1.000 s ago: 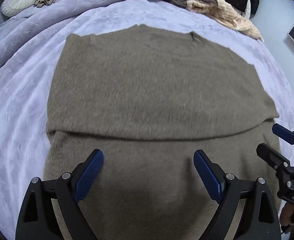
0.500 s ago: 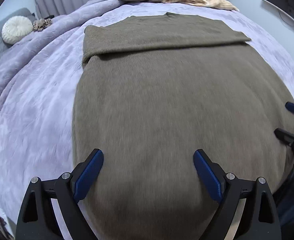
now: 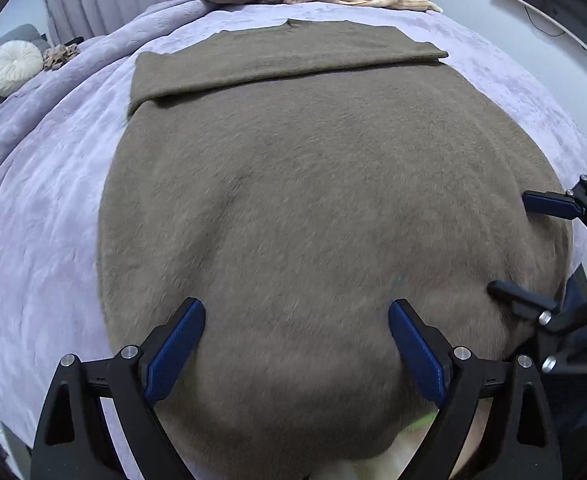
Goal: Fold small clothes
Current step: 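Move both open tools to the sweater hem, then close both tools on the sweater hem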
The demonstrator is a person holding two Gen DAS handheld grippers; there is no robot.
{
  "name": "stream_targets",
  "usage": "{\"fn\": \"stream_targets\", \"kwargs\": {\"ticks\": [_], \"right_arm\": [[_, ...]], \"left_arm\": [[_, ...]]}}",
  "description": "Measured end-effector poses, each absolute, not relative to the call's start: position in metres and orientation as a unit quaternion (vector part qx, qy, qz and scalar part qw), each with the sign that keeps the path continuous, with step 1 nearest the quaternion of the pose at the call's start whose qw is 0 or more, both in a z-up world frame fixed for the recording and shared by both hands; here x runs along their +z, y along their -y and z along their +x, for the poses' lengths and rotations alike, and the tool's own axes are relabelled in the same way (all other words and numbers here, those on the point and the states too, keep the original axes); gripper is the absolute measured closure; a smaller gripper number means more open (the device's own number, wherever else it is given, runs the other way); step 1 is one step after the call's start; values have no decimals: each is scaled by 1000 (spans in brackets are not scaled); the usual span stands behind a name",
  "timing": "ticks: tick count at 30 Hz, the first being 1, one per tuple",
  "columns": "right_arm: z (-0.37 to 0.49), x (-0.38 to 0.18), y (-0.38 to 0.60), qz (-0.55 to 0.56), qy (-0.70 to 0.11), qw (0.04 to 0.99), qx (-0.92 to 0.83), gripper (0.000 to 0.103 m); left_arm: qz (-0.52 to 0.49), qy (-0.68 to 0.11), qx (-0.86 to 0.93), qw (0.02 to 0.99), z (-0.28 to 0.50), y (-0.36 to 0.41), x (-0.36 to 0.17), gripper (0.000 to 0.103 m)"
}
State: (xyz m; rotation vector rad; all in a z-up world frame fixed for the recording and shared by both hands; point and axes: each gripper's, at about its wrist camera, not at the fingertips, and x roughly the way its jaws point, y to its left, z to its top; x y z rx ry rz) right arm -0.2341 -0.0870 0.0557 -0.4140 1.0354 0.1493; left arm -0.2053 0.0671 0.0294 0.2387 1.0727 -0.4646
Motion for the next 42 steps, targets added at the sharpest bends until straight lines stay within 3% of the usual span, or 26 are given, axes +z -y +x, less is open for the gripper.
{"fn": "stream_targets", "kwargs": {"ticks": [6,12,15,21,27,31,38,40,41,42], "right_arm": [[-267,75,130,-150,-508,847,35,18],[-276,70,187,-36,-529,848,-3,18],[-271,58,201,32,-537,843,25,17],[-269,53,196,68,-511,852,90,20],[-273,49,219,132,-492,852,119,42],[-280,44,236,174,-483,848,131,49],[-279,38,237,171,-478,846,162,42],[-271,40,226,156,-477,848,169,42],[-270,42,223,150,-477,849,172,51],[-270,44,221,142,-478,849,173,75]], "left_arm": [[5,-520,-161,839,-213,-138,42,9],[-131,-580,-176,784,-211,-185,3,9],[-126,-583,-211,774,-213,-172,4,9],[-113,-586,-263,758,-208,-135,3,9],[-142,-571,-283,757,-204,-137,3,9],[-186,-572,-294,743,-197,-150,-4,9],[-174,-573,-298,744,-196,-141,-5,4],[-132,-568,-282,762,-201,-131,1,16],[-116,-563,-274,771,-203,-130,5,37],[-112,-558,-270,776,-203,-131,8,59]]}}
